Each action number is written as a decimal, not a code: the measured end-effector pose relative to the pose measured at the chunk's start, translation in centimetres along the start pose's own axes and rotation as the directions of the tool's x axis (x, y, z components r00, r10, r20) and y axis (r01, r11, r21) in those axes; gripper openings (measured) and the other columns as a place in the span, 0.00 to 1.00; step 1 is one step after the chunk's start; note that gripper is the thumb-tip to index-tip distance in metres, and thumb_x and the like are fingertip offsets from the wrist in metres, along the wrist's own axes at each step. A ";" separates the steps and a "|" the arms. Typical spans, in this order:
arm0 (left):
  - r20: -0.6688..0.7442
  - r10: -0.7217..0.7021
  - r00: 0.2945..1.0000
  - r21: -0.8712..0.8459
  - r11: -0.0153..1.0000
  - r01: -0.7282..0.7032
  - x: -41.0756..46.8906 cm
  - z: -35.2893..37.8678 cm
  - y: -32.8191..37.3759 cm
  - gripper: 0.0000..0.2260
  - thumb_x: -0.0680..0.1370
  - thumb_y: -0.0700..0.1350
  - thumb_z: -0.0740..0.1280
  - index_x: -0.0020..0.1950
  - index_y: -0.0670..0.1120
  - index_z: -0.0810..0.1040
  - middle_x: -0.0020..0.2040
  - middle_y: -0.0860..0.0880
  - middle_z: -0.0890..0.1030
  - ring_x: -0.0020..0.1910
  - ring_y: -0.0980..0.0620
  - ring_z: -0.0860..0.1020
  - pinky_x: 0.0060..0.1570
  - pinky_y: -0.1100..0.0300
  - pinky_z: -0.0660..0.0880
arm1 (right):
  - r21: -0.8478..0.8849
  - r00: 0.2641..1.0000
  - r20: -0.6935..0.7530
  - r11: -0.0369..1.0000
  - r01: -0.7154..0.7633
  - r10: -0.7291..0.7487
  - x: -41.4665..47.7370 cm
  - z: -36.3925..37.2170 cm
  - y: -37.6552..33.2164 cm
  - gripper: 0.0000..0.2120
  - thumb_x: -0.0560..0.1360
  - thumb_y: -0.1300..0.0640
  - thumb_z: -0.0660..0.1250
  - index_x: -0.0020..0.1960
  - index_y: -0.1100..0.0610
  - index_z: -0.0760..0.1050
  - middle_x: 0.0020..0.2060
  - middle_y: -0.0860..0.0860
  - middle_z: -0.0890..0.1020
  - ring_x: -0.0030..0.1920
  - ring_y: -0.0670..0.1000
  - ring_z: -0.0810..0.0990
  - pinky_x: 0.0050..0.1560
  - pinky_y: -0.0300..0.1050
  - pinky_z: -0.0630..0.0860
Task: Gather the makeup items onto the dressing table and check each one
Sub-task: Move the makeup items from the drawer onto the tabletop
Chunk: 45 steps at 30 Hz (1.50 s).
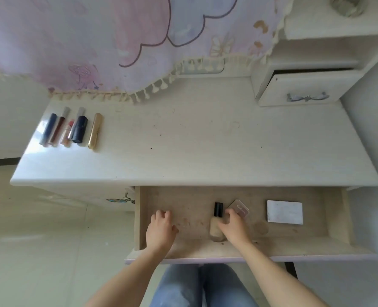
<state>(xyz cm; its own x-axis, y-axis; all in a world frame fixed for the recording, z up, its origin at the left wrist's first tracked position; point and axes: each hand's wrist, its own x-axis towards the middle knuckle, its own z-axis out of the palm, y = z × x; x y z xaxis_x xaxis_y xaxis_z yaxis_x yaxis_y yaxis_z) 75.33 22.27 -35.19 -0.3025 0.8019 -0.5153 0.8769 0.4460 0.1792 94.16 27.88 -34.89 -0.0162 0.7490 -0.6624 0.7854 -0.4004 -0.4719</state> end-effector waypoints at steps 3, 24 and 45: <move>0.044 0.000 0.999 0.058 0.998 -0.003 1.7 1.2 0.1 0.18 0.76 0.47 0.63 0.64 0.44 0.66 0.61 0.44 0.70 0.60 0.43 0.68 0.51 0.55 0.73 | -0.026 0.999 -0.025 0.999 -0.026 0.025 1.9 1.2 0.0 0.19 0.75 0.56 0.64 0.64 0.59 0.68 0.59 0.58 0.78 0.57 0.58 0.77 0.49 0.45 0.73; -0.005 -0.048 0.999 0.032 0.998 0.048 -1.3 -1.3 1.1 0.12 0.76 0.36 0.57 0.59 0.43 0.68 0.58 0.44 0.71 0.54 0.44 0.73 0.39 0.58 0.66 | 0.005 0.993 -0.027 0.993 -0.116 0.116 -0.8 0.0 -1.4 0.15 0.70 0.56 0.66 0.52 0.56 0.62 0.41 0.53 0.75 0.40 0.56 0.75 0.41 0.44 0.72; -0.391 -0.140 0.910 -0.139 0.986 0.092 -7.0 -15.8 3.5 0.11 0.76 0.48 0.60 0.57 0.45 0.71 0.55 0.46 0.74 0.53 0.46 0.75 0.44 0.57 0.72 | 0.159 0.902 -0.149 0.890 0.427 -0.406 -8.3 -11.8 -9.3 0.10 0.69 0.58 0.65 0.45 0.54 0.63 0.37 0.49 0.73 0.37 0.51 0.73 0.33 0.41 0.66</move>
<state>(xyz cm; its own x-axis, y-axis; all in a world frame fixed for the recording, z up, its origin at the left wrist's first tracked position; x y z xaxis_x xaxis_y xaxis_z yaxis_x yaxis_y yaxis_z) 74.61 24.52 -17.69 -0.5442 0.8224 -0.1660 0.7847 0.5689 0.2461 94.25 31.65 -18.17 -0.2408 0.9167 -0.3190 0.5936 -0.1209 -0.7956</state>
